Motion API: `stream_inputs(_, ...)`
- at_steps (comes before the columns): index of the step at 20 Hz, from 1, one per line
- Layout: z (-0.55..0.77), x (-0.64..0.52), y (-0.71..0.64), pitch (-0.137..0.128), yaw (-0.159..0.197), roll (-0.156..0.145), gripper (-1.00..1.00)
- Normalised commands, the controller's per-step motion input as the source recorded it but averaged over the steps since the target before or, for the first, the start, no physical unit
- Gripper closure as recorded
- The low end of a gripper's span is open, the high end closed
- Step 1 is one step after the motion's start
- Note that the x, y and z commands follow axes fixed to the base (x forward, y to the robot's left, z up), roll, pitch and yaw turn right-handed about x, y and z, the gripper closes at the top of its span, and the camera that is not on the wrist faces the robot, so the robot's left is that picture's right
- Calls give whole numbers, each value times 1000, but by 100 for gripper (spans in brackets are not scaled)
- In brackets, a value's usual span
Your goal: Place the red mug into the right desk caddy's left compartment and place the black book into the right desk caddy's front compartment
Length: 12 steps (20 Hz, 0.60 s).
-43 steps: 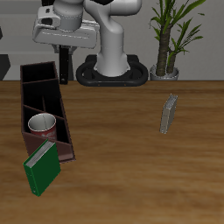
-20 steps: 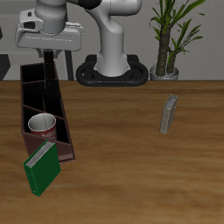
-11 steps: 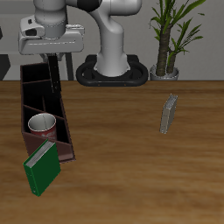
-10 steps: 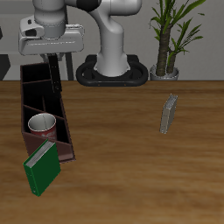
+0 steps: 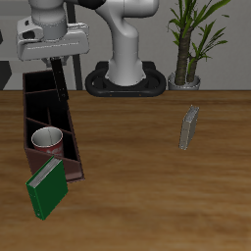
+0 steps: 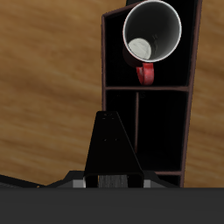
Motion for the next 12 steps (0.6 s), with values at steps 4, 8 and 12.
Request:
stream_inputs(4, 84, -13, -152, -22, -32, -8, 100)
stream_inputs(8, 20, 123, -140, -7, -20, -54, 100)
stream_inputs(12, -16, 89, -17, 6, -32, -27, 100)
